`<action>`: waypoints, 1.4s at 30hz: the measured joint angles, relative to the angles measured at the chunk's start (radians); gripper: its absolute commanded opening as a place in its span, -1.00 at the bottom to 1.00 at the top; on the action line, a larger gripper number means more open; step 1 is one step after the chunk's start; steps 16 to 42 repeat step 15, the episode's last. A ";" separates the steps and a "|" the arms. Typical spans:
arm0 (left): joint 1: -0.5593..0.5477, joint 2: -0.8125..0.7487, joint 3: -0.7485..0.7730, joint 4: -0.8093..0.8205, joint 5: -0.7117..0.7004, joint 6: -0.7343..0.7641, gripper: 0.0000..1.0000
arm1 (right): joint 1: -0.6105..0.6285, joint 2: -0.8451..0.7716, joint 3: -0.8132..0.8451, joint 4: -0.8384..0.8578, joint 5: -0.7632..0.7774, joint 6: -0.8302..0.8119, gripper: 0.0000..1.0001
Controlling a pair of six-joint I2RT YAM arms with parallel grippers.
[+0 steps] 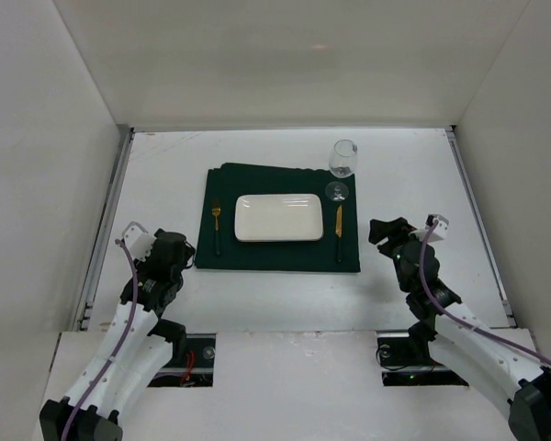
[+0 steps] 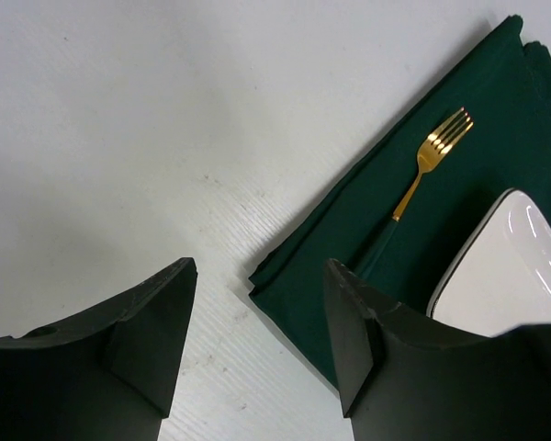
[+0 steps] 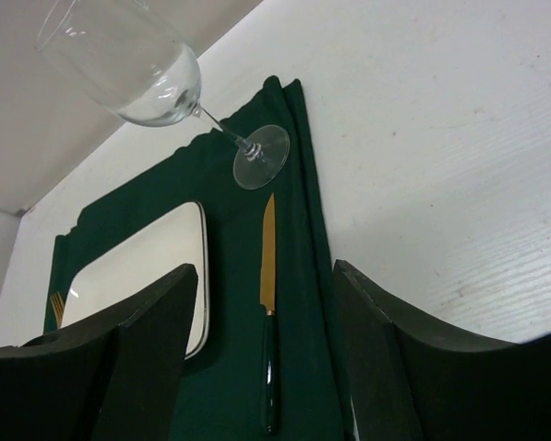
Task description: Set the dinner table for one person
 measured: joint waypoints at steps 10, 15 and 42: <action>0.019 0.030 0.000 0.033 0.011 0.001 0.07 | 0.000 -0.038 0.000 0.000 -0.004 0.015 0.37; 0.018 0.034 0.000 0.042 0.012 0.006 0.08 | 0.000 -0.032 0.000 0.000 -0.004 0.017 0.37; 0.018 0.034 0.000 0.042 0.012 0.006 0.08 | 0.000 -0.032 0.000 0.000 -0.004 0.017 0.37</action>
